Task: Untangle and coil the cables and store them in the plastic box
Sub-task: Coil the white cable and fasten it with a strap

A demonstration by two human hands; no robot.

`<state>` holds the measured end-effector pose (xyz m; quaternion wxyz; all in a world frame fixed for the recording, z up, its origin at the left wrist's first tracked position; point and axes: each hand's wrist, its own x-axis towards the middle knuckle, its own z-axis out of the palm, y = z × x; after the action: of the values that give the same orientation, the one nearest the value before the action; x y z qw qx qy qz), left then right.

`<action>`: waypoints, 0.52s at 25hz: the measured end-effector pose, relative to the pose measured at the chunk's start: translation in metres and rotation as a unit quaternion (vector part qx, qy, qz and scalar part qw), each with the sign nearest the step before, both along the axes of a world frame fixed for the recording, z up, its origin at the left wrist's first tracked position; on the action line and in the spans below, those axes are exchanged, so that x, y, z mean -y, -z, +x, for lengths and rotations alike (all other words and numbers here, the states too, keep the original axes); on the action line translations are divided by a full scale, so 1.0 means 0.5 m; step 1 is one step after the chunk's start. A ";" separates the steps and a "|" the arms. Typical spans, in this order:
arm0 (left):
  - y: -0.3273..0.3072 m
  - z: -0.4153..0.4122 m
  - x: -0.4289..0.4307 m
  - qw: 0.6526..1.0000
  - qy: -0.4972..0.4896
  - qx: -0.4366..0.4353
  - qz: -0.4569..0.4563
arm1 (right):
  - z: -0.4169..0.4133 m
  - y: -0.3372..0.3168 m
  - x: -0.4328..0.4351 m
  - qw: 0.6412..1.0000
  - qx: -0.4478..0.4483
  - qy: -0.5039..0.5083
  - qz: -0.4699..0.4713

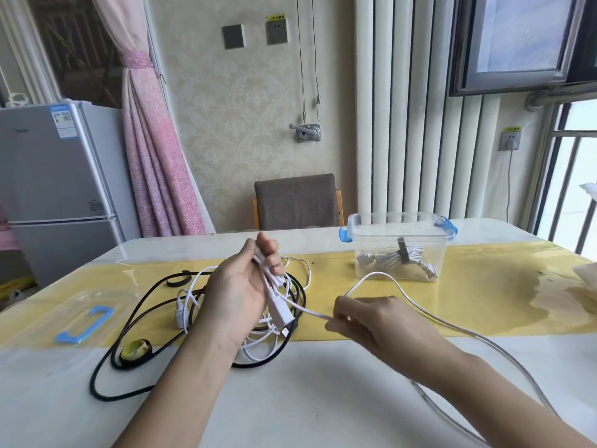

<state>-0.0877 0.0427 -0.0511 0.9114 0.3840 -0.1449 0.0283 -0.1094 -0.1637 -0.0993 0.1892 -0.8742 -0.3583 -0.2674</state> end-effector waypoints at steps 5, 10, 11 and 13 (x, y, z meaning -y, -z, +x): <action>0.036 0.003 0.019 0.935 -0.166 0.056 0.309 | -0.014 0.004 -0.022 0.997 -0.033 -0.065 -0.034; 0.063 -0.010 0.030 0.821 -0.127 0.117 0.544 | -0.027 -0.025 -0.011 0.998 0.049 -0.031 -0.010; 0.064 -0.014 0.033 0.812 -0.088 0.104 0.568 | -0.029 -0.033 -0.007 0.997 0.070 -0.031 0.000; 0.061 -0.023 0.037 0.793 -0.016 0.067 0.605 | -0.031 -0.045 0.000 0.994 0.101 -0.043 0.016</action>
<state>-0.0993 0.0241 -0.0816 0.4808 0.8564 -0.1868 -0.0249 -0.1247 -0.1636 -0.0767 0.1773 -0.8236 -0.4084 -0.3514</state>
